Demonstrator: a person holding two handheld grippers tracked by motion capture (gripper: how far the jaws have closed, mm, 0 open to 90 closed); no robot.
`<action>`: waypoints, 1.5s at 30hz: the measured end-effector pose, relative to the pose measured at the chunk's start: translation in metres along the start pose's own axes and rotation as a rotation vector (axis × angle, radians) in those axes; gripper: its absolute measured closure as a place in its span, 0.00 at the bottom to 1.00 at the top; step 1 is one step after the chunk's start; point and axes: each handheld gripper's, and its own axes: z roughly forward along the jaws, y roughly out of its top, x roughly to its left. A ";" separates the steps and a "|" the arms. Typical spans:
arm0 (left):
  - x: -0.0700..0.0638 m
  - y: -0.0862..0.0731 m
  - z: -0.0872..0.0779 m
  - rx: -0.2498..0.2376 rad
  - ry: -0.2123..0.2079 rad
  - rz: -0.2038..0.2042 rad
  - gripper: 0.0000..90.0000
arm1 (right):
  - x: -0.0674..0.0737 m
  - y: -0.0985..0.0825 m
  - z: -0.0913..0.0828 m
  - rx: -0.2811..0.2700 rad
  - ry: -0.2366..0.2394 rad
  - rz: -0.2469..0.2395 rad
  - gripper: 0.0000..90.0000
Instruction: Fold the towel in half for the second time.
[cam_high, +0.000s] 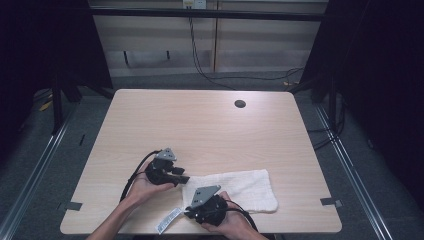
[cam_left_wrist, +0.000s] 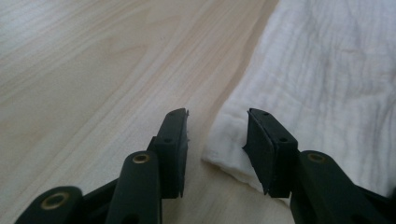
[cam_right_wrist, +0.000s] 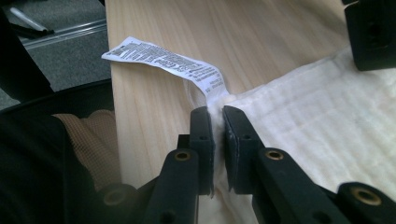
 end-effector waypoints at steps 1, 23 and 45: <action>-0.001 0.000 0.000 0.002 0.000 0.013 0.65 | 0.000 0.000 0.000 0.003 -0.001 0.007 0.92; -0.009 -0.010 -0.001 -0.001 -0.017 0.016 0.93 | -0.005 -0.001 0.001 -0.022 0.020 0.081 0.92; -0.005 -0.006 -0.008 -0.042 -0.037 -0.036 0.94 | -0.004 0.003 -0.001 -0.057 0.024 0.104 0.93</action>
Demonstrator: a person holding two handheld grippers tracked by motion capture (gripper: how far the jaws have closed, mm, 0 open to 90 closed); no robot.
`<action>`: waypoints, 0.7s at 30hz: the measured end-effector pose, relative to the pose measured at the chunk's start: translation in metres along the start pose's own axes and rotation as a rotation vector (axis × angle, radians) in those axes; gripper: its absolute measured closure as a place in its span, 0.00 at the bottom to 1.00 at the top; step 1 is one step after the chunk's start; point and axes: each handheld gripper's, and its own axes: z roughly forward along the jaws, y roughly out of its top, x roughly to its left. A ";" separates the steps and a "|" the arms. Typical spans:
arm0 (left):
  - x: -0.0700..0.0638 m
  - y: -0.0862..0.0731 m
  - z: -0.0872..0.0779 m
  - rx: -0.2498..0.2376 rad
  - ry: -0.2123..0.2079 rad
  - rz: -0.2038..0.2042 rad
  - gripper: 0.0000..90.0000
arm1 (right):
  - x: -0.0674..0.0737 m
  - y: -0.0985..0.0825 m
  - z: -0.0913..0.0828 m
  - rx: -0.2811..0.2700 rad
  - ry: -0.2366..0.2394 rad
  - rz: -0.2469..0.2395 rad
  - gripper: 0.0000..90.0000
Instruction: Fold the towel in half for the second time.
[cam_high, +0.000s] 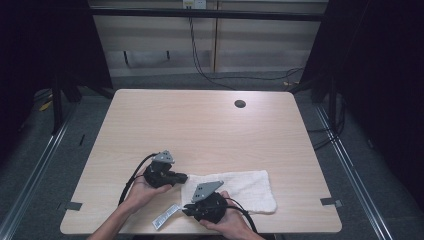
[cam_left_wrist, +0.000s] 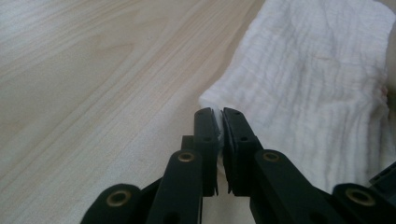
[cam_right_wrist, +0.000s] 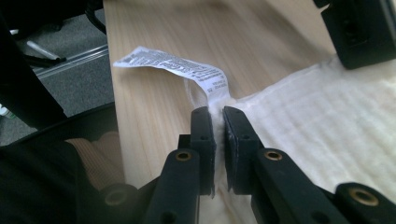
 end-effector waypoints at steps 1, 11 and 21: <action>0.000 0.000 0.000 -0.011 0.001 -0.005 0.94 | 0.000 0.001 -0.001 -0.003 0.000 0.003 0.93; 0.006 0.005 -0.017 -0.056 -0.002 -0.014 0.95 | -0.002 0.013 -0.014 -0.071 0.023 0.027 0.93; 0.011 0.006 -0.031 -0.092 0.008 -0.034 0.95 | -0.005 0.026 -0.022 -0.098 0.047 0.013 0.93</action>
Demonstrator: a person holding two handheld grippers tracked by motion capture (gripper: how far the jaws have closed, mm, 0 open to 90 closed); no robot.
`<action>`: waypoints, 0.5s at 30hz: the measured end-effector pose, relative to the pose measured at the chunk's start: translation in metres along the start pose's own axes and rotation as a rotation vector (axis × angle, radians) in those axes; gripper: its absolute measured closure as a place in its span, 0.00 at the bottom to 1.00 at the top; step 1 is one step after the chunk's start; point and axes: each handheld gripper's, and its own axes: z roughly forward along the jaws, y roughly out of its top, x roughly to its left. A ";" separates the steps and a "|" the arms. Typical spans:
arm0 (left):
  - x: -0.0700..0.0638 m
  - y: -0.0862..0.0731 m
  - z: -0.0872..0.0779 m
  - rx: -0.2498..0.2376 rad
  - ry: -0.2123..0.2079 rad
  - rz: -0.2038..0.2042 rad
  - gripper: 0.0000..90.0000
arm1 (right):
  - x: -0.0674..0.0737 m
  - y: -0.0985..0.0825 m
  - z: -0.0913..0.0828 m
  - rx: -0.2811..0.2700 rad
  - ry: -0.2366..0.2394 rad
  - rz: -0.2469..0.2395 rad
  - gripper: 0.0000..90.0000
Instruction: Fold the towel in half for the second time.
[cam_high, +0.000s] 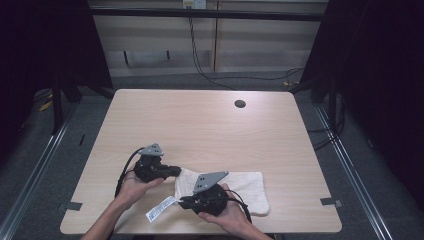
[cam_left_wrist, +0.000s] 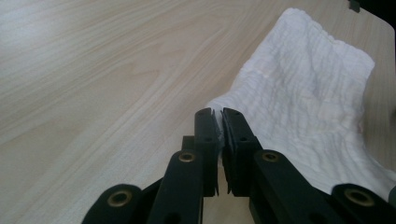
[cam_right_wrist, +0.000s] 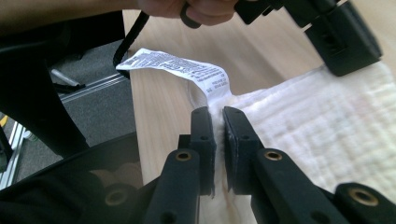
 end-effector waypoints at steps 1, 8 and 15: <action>0.000 0.001 -0.003 -0.010 0.007 -0.004 0.95 | 0.000 0.002 -0.001 -0.004 -0.002 -0.001 0.93; 0.002 0.003 -0.012 -0.031 0.025 -0.008 0.95 | -0.001 0.016 -0.001 -0.009 0.004 -0.012 0.93; 0.012 0.002 -0.023 -0.052 0.030 -0.033 0.95 | -0.003 0.027 0.010 0.010 0.014 -0.019 0.93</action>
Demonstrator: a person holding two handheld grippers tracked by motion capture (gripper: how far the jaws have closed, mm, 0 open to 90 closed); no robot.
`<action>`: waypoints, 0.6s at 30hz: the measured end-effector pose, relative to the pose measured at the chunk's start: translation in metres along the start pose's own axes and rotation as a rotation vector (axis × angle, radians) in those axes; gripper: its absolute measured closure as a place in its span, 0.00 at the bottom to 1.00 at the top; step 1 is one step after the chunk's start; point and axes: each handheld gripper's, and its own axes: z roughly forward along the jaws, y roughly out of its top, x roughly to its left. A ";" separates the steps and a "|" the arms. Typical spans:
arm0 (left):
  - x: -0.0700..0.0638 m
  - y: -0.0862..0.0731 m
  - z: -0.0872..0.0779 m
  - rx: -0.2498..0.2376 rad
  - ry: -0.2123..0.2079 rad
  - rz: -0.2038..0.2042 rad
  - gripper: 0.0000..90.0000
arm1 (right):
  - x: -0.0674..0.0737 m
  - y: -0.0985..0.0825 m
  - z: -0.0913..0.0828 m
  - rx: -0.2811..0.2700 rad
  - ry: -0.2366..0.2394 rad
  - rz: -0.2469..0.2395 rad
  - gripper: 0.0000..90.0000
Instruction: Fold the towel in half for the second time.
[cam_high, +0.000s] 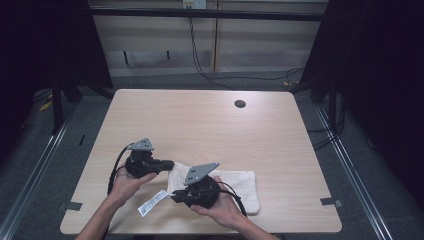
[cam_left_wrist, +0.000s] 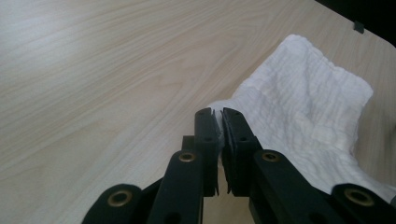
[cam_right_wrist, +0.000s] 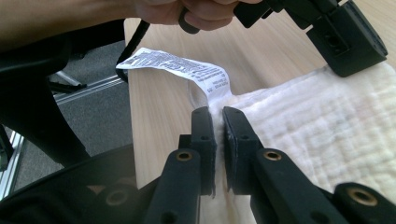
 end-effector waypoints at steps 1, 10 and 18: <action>0.001 0.000 -0.002 -0.005 0.001 -0.005 0.95 | 0.000 0.002 0.001 -0.007 0.002 0.004 0.93; 0.010 0.002 -0.018 -0.036 0.025 -0.014 0.95 | 0.001 0.020 0.012 -0.031 0.014 -0.007 0.93; 0.016 0.002 -0.031 -0.048 0.041 -0.024 0.95 | 0.003 0.035 0.025 -0.028 0.029 -0.021 0.93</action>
